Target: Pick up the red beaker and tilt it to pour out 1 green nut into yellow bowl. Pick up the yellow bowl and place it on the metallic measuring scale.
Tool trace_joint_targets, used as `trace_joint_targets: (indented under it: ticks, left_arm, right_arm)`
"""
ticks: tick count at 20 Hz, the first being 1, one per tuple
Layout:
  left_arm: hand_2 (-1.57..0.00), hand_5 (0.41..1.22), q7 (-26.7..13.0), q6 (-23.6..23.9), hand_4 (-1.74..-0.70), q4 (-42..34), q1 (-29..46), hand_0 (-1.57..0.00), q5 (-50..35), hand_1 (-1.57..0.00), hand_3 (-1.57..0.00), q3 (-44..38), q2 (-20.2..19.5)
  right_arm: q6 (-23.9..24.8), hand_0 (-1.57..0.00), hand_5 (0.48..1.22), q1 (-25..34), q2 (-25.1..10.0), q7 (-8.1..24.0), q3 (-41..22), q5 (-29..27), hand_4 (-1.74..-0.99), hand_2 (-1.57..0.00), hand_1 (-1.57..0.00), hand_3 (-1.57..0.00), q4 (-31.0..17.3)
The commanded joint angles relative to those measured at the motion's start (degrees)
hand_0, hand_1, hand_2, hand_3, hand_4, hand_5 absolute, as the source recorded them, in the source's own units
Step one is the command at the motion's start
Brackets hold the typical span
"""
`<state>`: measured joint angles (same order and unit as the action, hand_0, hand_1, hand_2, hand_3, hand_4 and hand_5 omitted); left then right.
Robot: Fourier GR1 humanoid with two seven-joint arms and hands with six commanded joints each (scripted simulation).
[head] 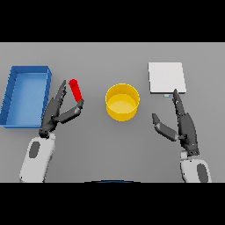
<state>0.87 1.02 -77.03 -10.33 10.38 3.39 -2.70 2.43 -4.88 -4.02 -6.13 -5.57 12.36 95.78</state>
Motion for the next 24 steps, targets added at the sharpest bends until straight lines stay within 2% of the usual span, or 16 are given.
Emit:
trace_joint_targets:
  ticks: [1,3,6,8,18,22,23,24]
  left_arm:
    - [0.00,0.660,0.79,0.21,-1.25,2.07,-1.62,0.00,0.07,0.00,0.00,-0.63,-0.26]
    - [0.00,0.673,2.43,0.20,-1.27,4.53,-3.26,0.00,-0.14,0.00,0.00,-1.45,-0.62]
    - [0.00,0.682,2.63,0.42,-1.28,9.40,-7.02,0.00,-0.07,0.00,0.00,-2.28,-0.31]
    - [0.00,0.688,3.18,0.96,-1.29,12.79,-9.66,0.00,0.15,0.00,0.00,-2.66,0.44]
    - [0.00,0.688,5.09,0.63,-1.31,21.73,-17.22,0.00,-0.38,0.00,0.00,-4.96,0.12]
    - [0.00,0.704,8.23,1.02,-1.35,25.96,-19.36,0.00,-1.24,0.00,0.00,-6.47,0.88]
    - [-0.07,0.724,9.11,1.58,-1.38,26.81,-20.17,0.00,-1.90,-0.03,-0.03,-7.21,1.60]
    - [-0.18,0.750,9.49,2.11,-1.41,27.86,-20.80,-0.12,-2.41,-0.15,-0.12,-8.03,1.87]
  right_arm:
    - [0.30,0.00,0.635,0.41,-0.07,0.33,0.09,0.27,-1.281,0.00,0.00,0.00,-0.02]
    - [0.32,0.00,0.635,-0.08,-0.39,-0.03,0.13,0.49,-1.274,0.00,0.00,0.00,0.21]
    - [0.22,0.00,0.635,-0.14,-0.52,1.30,0.00,0.61,-1.266,0.00,0.00,0.00,0.92]
    - [0.30,0.00,0.640,-0.13,-0.30,0.75,0.02,0.44,-1.267,0.00,0.00,0.00,1.05]
    - [-0.08,0.00,0.640,-0.55,-0.69,1.17,0.81,-0.61,-1.269,0.00,0.00,0.00,0.99]
    - [0.29,0.00,0.641,-0.76,-0.41,1.93,0.05,0.58,-1.261,0.00,0.00,0.00,1.14]
    - [0.15,0.00,0.642,-1.17,-0.64,1.53,0.18,0.43,-1.259,0.00,0.00,0.00,1.43]
    - [0.40,0.00,0.642,-0.88,-0.44,1.15,0.31,0.40,-1.260,0.00,0.00,0.00,0.90]
